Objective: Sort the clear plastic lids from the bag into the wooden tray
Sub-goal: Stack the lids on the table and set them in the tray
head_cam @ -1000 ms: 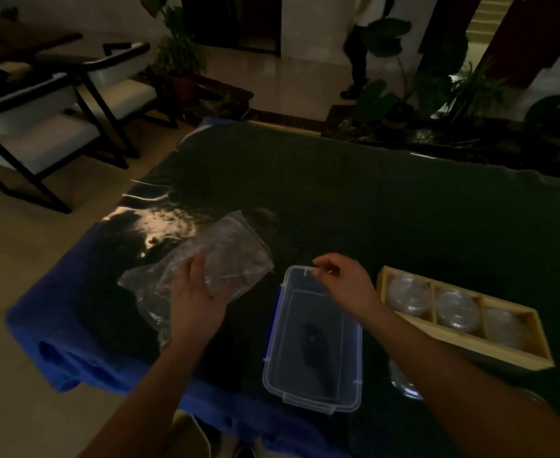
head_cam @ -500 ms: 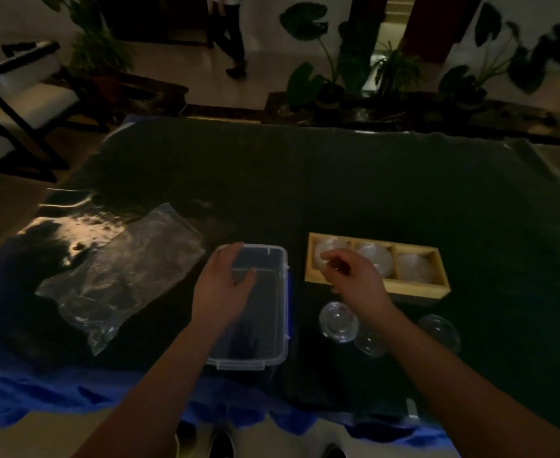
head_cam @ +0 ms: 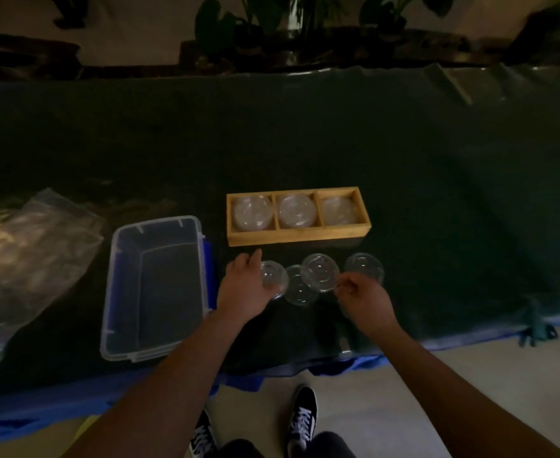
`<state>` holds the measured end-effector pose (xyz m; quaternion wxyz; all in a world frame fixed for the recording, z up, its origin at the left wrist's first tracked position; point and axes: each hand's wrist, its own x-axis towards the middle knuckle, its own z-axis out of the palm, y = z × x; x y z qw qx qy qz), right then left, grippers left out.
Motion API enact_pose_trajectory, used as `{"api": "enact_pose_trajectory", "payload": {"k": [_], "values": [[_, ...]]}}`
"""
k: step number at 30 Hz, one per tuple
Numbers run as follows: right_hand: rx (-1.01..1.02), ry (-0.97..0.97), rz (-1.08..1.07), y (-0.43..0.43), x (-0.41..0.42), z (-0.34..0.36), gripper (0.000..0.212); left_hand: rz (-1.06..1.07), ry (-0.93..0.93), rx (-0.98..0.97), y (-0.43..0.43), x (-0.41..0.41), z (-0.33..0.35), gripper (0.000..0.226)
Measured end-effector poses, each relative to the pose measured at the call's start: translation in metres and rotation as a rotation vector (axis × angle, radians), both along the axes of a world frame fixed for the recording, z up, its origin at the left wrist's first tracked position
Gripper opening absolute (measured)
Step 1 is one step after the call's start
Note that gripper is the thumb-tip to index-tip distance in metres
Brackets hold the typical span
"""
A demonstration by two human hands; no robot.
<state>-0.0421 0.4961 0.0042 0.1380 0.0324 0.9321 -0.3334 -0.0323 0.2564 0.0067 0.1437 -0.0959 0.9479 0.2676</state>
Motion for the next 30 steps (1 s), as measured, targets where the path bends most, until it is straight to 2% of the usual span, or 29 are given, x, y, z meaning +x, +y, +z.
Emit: {"api": "enact_pose_trajectory", "payload": {"k": [3,7,12,17,21,25,27,30], "values": [[0.06,0.034,0.01,0.015,0.003,-0.015,0.013,-0.064,-0.134,-0.134,0.011,-0.017,-0.023,0.103],[0.166,0.081,0.008,0.024,0.006,-0.015,0.017,-0.099,-0.072,-0.26,0.004,-0.02,-0.032,0.105],[0.315,-0.019,-0.022,0.037,0.009,-0.022,0.046,-0.034,-0.081,-0.262,0.002,-0.014,-0.031,0.103],[0.345,-0.065,-0.031,0.035,0.006,-0.022,0.06,0.144,-0.084,-0.015,0.001,0.0,-0.021,0.074],[0.426,-0.094,-0.078,0.034,0.004,-0.02,0.071,0.316,-0.082,0.23,0.002,0.003,-0.014,0.042],[0.447,-0.118,-0.112,0.034,0.006,-0.015,0.08,0.594,-0.155,0.64,0.001,0.006,-0.01,0.045],[0.374,-0.108,-0.147,0.036,0.006,-0.012,0.068,0.67,-0.171,0.749,0.0,0.007,-0.007,0.048],[0.03,-0.09,-0.231,0.034,0.005,-0.004,0.027,0.723,-0.163,0.828,-0.002,0.007,-0.002,0.054]]}}
